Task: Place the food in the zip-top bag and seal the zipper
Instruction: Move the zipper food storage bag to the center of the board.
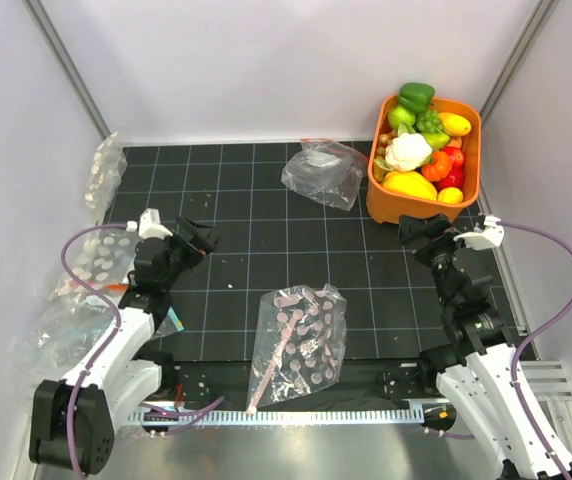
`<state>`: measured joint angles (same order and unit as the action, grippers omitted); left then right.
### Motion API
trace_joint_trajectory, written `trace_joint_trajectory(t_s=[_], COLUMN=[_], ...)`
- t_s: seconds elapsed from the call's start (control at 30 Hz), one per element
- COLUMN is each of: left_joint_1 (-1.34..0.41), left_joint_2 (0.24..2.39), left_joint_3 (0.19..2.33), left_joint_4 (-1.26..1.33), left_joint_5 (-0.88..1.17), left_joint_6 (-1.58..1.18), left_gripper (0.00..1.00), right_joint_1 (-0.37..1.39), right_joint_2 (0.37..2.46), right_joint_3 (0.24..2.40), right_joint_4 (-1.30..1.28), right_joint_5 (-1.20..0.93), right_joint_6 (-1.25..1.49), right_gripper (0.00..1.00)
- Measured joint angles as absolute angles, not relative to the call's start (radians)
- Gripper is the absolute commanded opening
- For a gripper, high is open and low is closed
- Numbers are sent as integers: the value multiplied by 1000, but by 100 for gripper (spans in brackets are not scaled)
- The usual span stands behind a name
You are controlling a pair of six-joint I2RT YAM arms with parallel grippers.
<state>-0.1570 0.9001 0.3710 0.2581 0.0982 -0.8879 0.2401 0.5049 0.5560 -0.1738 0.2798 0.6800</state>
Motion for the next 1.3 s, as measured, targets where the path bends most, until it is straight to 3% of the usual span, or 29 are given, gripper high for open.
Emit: trace_joint_trajectory(t_s=[0.47,0.73,1.3], left_joint_1=[-243,-278,-412], left_joint_2=[1439,1759,2246], left_joint_3=[665,905,1386], left_joint_4=[363,437,467], left_joint_5=[86,80,9], left_joint_6=[-1078,-1153,-1273], left_gripper=[100,100,100], right_joint_1=[240,240,240], right_joint_2=[488,377,318], right_joint_3=[549,517,506], right_joint_4=[-191,-199,-197], right_joint_5=[320,349,367], right_joint_6=[684,683,684], right_gripper=[100,100,100])
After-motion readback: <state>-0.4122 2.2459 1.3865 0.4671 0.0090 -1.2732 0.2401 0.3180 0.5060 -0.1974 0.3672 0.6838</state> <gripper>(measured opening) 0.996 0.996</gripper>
